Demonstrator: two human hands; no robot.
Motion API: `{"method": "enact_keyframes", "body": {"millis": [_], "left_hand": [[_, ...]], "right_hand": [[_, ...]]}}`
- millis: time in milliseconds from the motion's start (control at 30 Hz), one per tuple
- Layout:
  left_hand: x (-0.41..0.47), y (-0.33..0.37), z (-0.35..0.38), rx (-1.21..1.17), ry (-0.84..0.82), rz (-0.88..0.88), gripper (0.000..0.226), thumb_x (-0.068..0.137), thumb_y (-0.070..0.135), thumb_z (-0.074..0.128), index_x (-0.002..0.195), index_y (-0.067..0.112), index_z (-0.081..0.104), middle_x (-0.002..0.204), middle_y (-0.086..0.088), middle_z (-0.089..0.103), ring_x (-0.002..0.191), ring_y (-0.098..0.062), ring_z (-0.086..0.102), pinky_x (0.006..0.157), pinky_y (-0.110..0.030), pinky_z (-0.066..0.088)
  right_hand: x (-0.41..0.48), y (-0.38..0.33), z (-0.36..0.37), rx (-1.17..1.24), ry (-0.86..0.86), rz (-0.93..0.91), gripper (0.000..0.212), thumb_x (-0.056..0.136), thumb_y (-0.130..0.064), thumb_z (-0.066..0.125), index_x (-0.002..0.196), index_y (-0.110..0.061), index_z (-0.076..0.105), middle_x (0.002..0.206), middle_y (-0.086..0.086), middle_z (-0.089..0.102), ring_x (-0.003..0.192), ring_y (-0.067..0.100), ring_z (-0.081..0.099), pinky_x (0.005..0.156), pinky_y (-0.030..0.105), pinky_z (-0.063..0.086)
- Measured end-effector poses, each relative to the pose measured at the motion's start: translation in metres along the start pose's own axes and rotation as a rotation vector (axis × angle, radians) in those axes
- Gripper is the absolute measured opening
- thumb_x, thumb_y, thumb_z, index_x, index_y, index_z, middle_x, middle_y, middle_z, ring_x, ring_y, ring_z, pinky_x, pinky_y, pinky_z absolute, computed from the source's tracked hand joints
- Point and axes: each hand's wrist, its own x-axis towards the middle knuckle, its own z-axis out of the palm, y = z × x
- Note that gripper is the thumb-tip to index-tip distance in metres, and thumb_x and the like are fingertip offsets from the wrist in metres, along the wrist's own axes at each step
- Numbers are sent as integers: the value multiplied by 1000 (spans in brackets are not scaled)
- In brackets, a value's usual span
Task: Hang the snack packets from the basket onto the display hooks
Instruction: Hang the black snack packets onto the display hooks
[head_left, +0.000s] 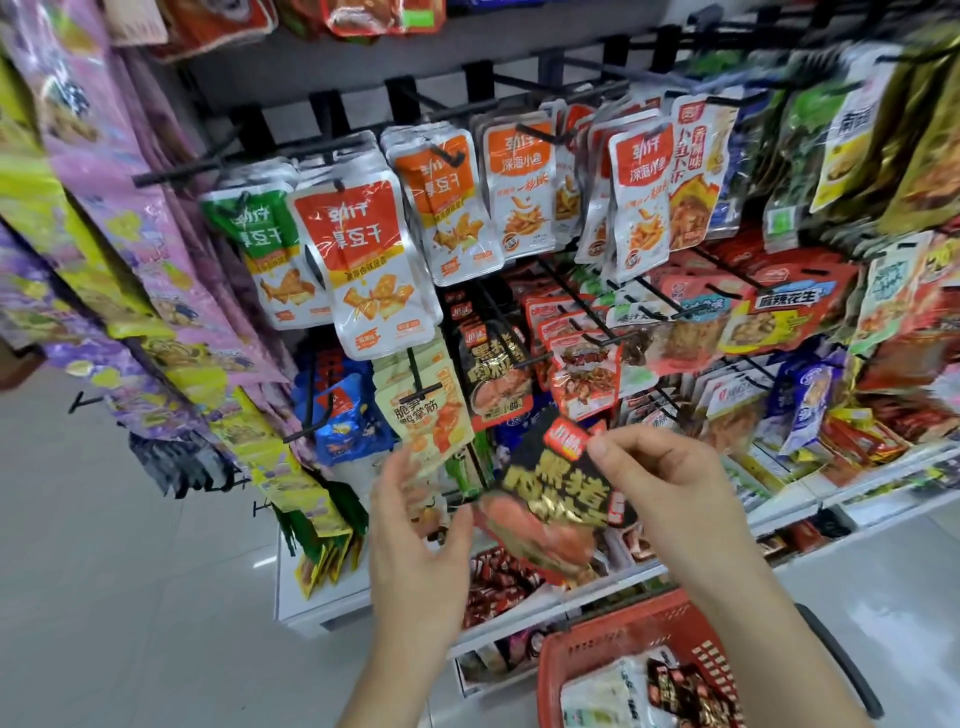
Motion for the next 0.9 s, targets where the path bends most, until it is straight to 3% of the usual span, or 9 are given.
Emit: {"method": "enact_keyframes", "body": {"millis": [100, 200, 333, 433, 533, 600, 700, 800, 900], "left_hand": [[-7, 10, -1, 32, -260, 140, 44, 85, 50, 62, 126, 54, 46, 126, 29, 52, 116, -6, 55, 96, -33, 47], [-4, 27, 8, -343, -482, -94, 19, 81, 24, 72, 97, 33, 71, 90, 11, 71, 84, -6, 66, 70, -25, 53], [6, 28, 17, -437, -294, -167, 9, 78, 15, 74, 84, 22, 75, 84, -2, 75, 78, -14, 69, 68, -25, 55], [17, 28, 27, -411, -244, -180, 18, 82, 6, 72, 81, 24, 72, 79, 1, 73, 73, -9, 66, 64, -20, 53], [39, 33, 32, -329, -361, -194, 24, 80, 4, 74, 82, 28, 73, 82, 6, 72, 75, -5, 66, 64, -16, 52], [53, 38, 37, -365, -411, -251, 13, 81, 9, 75, 86, 21, 75, 90, 1, 74, 78, -5, 69, 61, -16, 53], [68, 41, 52, -374, -317, -257, 5, 82, 20, 75, 82, 25, 76, 86, 6, 75, 80, -4, 69, 71, -21, 52], [81, 42, 69, -343, -172, -276, 2, 84, 27, 73, 83, 26, 74, 79, 10, 74, 72, -4, 67, 64, -17, 47], [92, 41, 81, -296, -86, -230, 9, 84, 26, 72, 75, 26, 73, 65, 3, 65, 57, -12, 52, 57, -25, 40]], "right_hand": [[-1, -3, 6, -202, -163, -81, 19, 88, -25, 67, 69, -26, 71, 64, -1, 62, 58, 10, 51, 56, 21, 40], [1, -1, 14, -123, -218, -52, 15, 85, -27, 70, 71, -22, 72, 64, 2, 62, 59, 15, 52, 57, 26, 43], [14, 2, 10, 51, -220, 156, 14, 77, -32, 72, 78, -19, 74, 71, 7, 62, 67, 12, 56, 67, 27, 47], [29, 8, 8, 65, -269, 238, 9, 83, -21, 71, 87, -14, 74, 66, -7, 61, 63, 4, 54, 63, 18, 44], [47, 12, 7, 62, -287, 242, 6, 87, -10, 67, 89, -6, 72, 57, -15, 58, 53, -1, 50, 52, 9, 39], [60, 12, 5, 62, -279, 240, 7, 87, -8, 67, 90, -5, 73, 60, -12, 61, 51, -3, 52, 49, 9, 39], [79, 14, 11, 115, -203, 245, 5, 88, -9, 68, 85, -10, 72, 65, -5, 60, 54, 2, 52, 49, 16, 45], [97, 20, 22, 160, -116, 210, 11, 88, -8, 68, 80, -15, 71, 64, -9, 65, 62, 1, 60, 60, 23, 54], [111, 28, 30, 194, -19, 196, 16, 88, -7, 68, 77, -18, 69, 59, -13, 64, 60, 0, 60, 54, 21, 51]]}}
